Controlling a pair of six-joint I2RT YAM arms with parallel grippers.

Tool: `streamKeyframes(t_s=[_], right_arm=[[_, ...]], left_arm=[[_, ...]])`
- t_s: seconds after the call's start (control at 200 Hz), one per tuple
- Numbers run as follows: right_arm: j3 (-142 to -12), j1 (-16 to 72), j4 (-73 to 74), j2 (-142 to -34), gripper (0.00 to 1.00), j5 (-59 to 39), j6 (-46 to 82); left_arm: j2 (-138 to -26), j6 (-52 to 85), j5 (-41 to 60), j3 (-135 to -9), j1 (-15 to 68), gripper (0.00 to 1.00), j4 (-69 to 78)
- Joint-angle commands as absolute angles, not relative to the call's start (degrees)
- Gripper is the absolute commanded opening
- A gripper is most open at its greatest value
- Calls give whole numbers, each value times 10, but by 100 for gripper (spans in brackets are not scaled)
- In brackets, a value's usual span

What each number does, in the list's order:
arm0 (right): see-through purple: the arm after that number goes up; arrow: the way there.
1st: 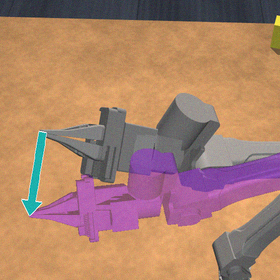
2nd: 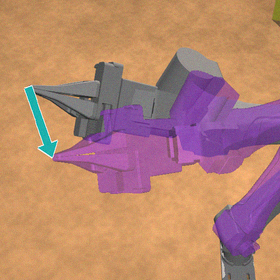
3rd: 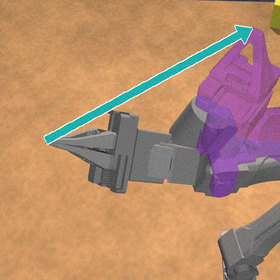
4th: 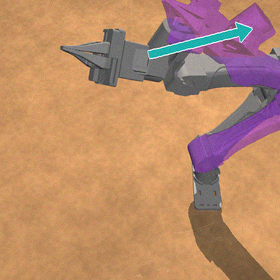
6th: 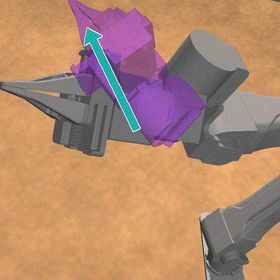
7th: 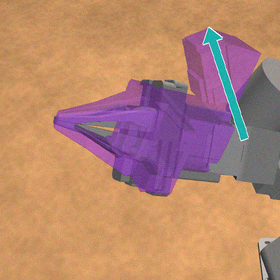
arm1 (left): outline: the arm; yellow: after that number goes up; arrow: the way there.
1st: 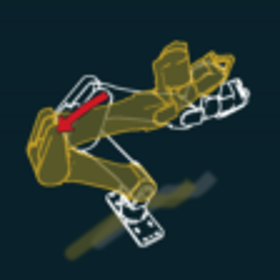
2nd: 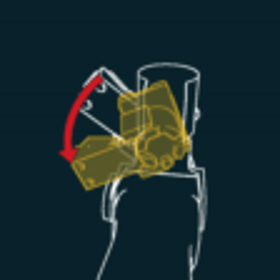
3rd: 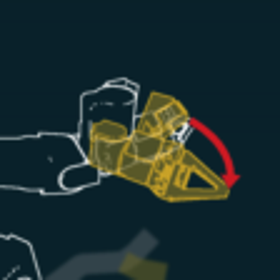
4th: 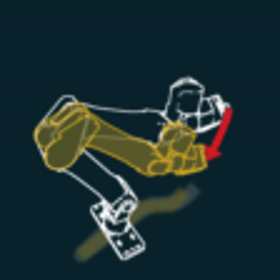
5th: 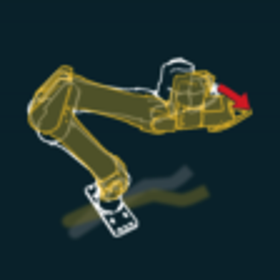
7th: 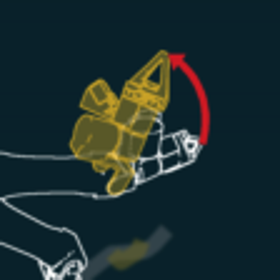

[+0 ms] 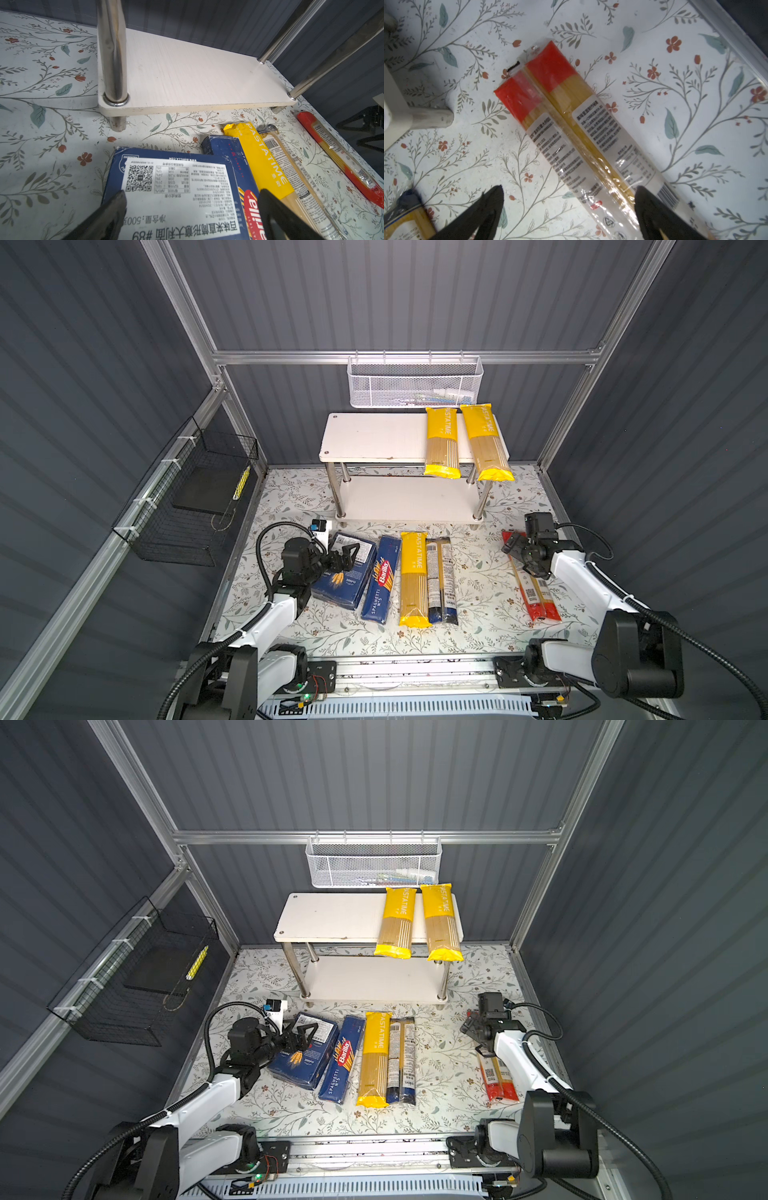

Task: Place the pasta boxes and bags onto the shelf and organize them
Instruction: 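Draw the right gripper back over the red-and-yellow spaghetti bags, then lower the open right gripper onto the red-and-yellow spaghetti bags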

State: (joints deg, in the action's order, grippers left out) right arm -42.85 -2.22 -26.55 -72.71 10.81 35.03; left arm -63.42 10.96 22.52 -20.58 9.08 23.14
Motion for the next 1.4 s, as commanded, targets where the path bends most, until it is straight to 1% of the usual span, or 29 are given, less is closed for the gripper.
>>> streamKeyframes(t_s=[0.0,0.145,0.265,0.35,0.68,0.885,1.241,1.396], right_arm=[[-425,-44,-240,-734,99,86,336],[-432,-48,-208,-751,99,56,309],[-451,-51,-214,-774,99,63,294],[-450,-56,-209,-782,99,76,308],[-433,-70,-197,-795,99,43,306],[-415,-97,-177,-796,99,19,318],[-409,-112,-160,-817,99,-38,317],[-410,-112,-159,-833,99,-86,319]], left_arm=[[-635,102,225,-218,95,99,224],[-635,102,226,-218,95,99,223],[-636,102,226,-218,95,99,224],[-635,103,225,-218,95,99,223],[-636,102,225,-218,95,99,223],[-636,103,225,-219,95,99,223],[-640,103,225,-221,95,99,221],[-642,103,224,-223,95,99,221]])
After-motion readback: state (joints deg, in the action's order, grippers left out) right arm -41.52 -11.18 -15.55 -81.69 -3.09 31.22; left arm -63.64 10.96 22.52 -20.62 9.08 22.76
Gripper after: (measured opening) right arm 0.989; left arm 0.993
